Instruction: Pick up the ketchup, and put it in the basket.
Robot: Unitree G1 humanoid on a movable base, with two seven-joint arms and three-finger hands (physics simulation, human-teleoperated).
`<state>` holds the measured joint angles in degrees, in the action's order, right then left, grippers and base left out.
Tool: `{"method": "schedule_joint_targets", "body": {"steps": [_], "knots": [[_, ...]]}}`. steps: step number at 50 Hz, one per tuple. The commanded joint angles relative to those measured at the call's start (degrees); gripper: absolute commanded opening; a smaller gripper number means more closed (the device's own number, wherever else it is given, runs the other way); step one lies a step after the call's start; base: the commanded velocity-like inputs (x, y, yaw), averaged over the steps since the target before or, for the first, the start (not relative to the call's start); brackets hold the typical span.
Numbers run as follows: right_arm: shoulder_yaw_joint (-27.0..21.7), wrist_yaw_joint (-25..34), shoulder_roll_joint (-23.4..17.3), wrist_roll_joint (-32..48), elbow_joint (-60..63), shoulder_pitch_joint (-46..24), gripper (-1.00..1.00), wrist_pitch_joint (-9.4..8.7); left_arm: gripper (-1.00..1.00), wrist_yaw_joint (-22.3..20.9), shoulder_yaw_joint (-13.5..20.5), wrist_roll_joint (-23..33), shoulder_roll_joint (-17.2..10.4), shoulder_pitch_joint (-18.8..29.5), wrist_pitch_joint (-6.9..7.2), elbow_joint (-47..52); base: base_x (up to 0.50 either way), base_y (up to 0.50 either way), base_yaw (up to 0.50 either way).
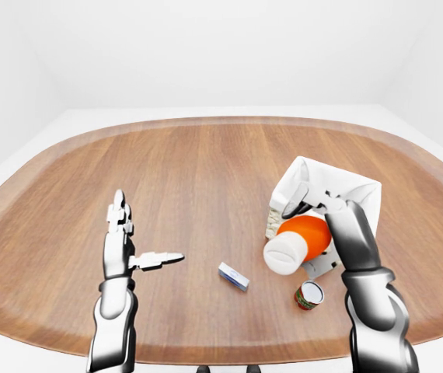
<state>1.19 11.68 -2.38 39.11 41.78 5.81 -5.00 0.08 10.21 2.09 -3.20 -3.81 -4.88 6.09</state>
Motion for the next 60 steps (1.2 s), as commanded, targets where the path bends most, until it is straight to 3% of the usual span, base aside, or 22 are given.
{"method": "schedule_joint_targets", "body": {"steps": [1, 13, 28, 60], "knots": [[-2.5, 6.8, -0.7, 6.1, 4.0, -5.2, -1.0, 0.0, 1.0, 0.0, 0.0, 0.1, 0.0, 0.1, -0.12, -0.3, 0.0, 0.0, 0.0], [-6.9, 14.0, -4.8, 14.2, -1.9, -15.3, -1.0, 0.0, 1.0, 0.1, -0.2, 0.3, -0.1, 0.4, -0.12, -1.2, 0.0, 0.0, 0.0], [-10.6, 16.5, -10.1, 18.6, -11.4, -21.7, -1.0, 0.0, 1.0, 0.0, -0.3, 0.3, 0.0, 0.2, -0.12, -0.8, 0.0, 0.0, 0.0], [-11.7, 22.6, -16.4, 27.6, -22.1, -31.7, -1.0, 0.0, 1.0, 0.5, -0.4, 0.2, -0.4, 1.2, -0.12, -2.8, 0.0, 0.0, 0.0]]}}
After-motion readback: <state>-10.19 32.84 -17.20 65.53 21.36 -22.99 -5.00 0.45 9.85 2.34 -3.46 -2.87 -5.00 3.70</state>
